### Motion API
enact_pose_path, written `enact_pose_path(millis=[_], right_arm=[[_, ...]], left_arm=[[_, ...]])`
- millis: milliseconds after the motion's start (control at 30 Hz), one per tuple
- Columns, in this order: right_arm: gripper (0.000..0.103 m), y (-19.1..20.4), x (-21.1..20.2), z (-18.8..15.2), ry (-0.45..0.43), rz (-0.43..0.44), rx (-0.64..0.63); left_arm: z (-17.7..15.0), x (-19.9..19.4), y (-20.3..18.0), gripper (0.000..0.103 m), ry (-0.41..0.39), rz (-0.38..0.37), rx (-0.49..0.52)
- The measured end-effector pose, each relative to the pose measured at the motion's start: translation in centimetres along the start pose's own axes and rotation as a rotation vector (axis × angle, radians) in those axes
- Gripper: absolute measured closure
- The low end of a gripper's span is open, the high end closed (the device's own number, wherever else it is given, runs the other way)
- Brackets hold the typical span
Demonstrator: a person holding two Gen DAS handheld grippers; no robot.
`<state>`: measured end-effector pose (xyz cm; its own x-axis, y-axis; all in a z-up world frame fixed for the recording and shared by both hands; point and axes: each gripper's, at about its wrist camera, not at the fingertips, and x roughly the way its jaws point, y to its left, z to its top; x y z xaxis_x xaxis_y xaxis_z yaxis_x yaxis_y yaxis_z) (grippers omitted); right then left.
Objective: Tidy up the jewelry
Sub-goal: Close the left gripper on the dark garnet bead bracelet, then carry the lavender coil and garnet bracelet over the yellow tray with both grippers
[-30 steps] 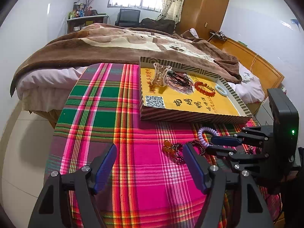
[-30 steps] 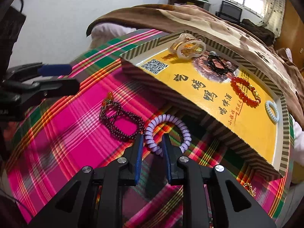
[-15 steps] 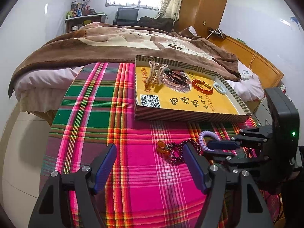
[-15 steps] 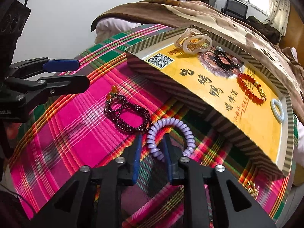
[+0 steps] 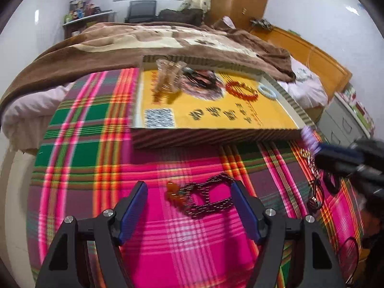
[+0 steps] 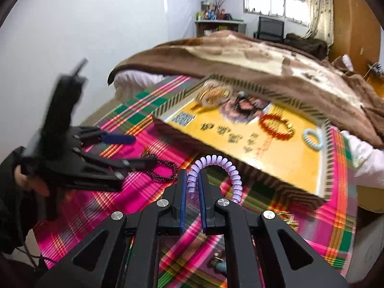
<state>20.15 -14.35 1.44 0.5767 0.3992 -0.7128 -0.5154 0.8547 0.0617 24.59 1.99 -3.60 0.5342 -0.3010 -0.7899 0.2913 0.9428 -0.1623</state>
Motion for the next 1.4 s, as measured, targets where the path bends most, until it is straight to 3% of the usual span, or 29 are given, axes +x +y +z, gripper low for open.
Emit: enact_pose_path(millis=[133,300,467,567,833,1400], right_arm=[[0.094,-0.4,-1.4,0.1,-0.033,-0.028,0.007],[0.094,-1.0,-2.4,-0.2,-0.049,-0.048,0.022],[0.094,-1.4,-2.5,-0.6,-0.051,-0.055,0.046],[0.094,-1.6,-2.6,-0.8,-0.054,-0.055,0.053],[0.094,-2.3,-2.8,-1.0,-0.056,-0.066,0.076],[0.094,-2.3,-5.2,0.7,-0.110,-0.110,0.085]], left_arm=[[0.1,0.9,-0.9,0.031,0.009,0.064,0.023],[-0.2,1.5,-1.8,0.040,0.018,0.105,0.052],[-0.2,1.3,-2.2,0.083,0.006,0.142,0.077],[-0.2,1.2,-2.0,0.088,-0.002,0.149,0.067],[0.4,-0.4,-1.5,0.090,-0.045,0.106,0.018],[3.6,-6.2,-3.9,0.090,-0.172,0.077,0.059]])
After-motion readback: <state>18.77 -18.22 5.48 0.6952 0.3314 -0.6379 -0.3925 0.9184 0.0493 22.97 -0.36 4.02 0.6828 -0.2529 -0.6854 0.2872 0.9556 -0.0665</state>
